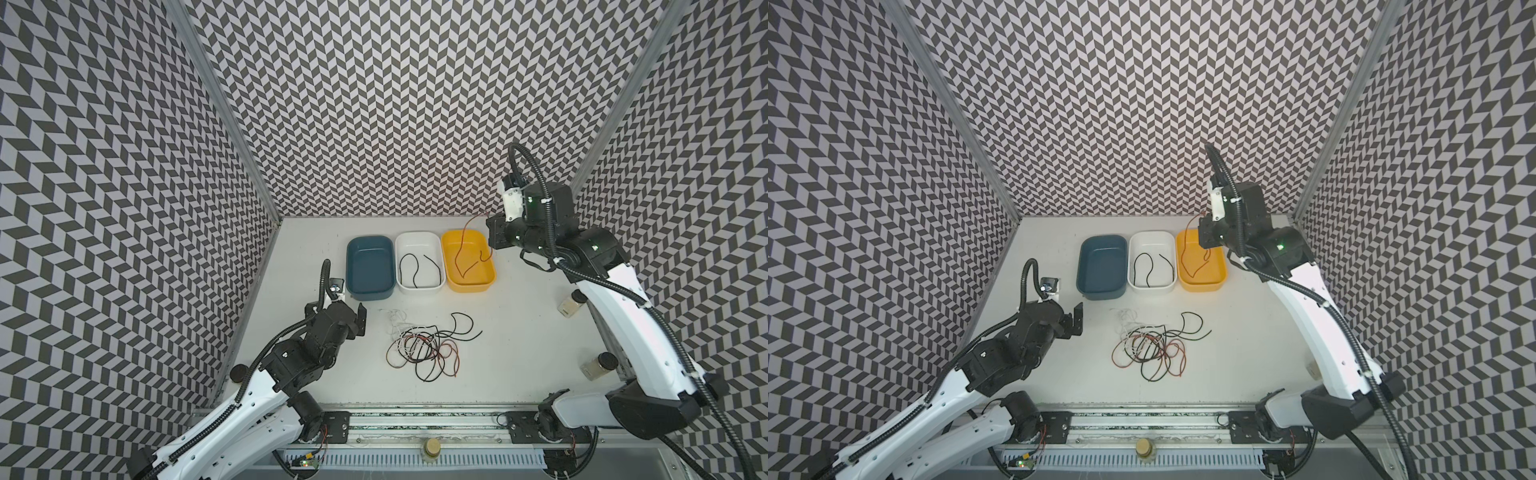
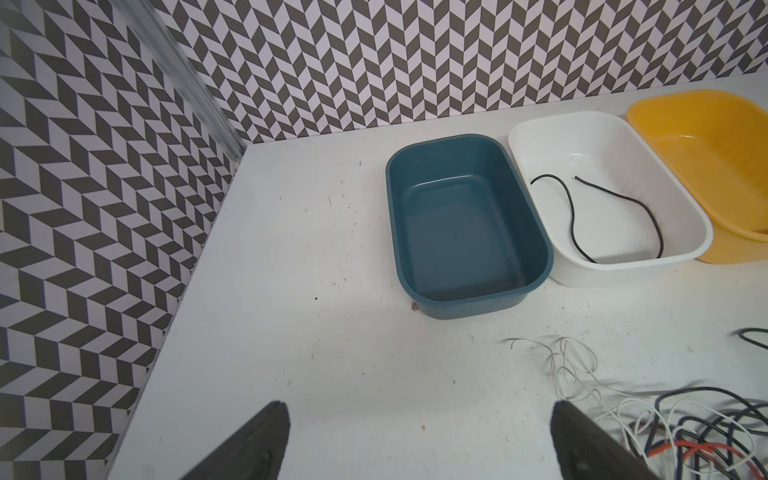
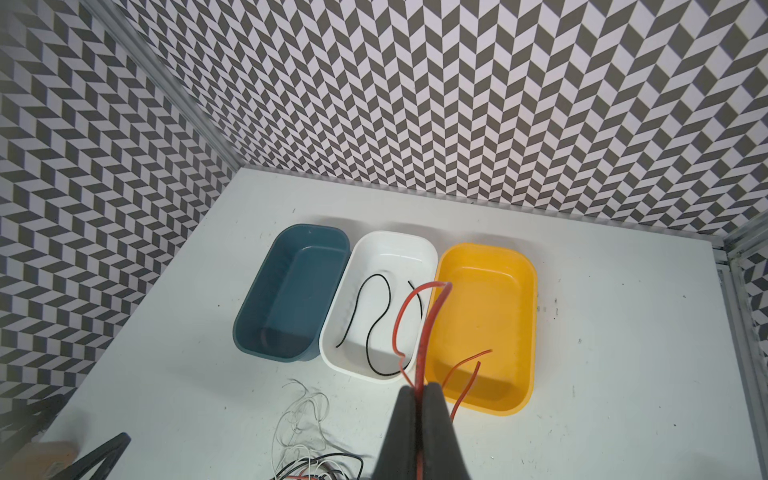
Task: Untangle the cables
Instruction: 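Carry the red wire over the yellow bin and lower it in with the right gripper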
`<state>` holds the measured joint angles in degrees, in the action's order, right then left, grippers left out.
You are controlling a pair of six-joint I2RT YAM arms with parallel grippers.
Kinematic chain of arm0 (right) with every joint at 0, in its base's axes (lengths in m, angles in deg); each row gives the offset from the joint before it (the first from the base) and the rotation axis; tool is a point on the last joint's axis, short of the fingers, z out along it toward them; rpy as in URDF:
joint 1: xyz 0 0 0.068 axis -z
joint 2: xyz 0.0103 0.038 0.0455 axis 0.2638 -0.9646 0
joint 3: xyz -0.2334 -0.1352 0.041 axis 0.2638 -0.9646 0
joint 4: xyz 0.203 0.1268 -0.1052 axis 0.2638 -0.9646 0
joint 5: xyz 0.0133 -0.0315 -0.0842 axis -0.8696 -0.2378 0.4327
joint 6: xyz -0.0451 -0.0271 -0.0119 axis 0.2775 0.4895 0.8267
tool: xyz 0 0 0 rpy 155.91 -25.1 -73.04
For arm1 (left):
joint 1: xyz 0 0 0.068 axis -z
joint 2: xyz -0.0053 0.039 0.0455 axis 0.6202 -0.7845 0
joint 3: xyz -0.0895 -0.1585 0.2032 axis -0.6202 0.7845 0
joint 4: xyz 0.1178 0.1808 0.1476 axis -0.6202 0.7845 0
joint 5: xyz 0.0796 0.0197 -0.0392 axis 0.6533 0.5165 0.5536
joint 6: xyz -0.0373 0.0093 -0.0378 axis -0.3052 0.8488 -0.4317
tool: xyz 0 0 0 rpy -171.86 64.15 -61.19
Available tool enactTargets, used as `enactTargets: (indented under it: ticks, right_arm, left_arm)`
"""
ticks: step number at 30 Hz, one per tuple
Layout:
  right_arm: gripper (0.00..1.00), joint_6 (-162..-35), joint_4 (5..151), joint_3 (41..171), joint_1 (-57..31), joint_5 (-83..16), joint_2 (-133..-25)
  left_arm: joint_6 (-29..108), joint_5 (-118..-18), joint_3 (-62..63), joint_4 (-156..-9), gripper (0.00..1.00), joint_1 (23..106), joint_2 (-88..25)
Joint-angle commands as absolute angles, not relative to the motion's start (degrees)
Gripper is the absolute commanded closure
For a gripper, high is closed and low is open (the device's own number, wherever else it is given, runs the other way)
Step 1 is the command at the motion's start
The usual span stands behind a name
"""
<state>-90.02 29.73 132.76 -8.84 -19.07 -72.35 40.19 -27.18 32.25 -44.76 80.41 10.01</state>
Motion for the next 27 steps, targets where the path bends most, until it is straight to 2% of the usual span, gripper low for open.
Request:
enactTargets:
  ticks: [1, 27]
  right_arm:
    - [1.00, -88.71, 33.39, 134.76, -8.40, -19.59, -74.11]
    - [1.00, -92.77, 47.09, 117.38, -2.18, -17.60, -83.18]
  left_arm:
    - [40.84, -24.59, 32.09, -44.14, 0.00, 81.35, 9.81]
    - [41.48, -22.83, 31.35, -43.00, 0.00, 84.56, 7.45]
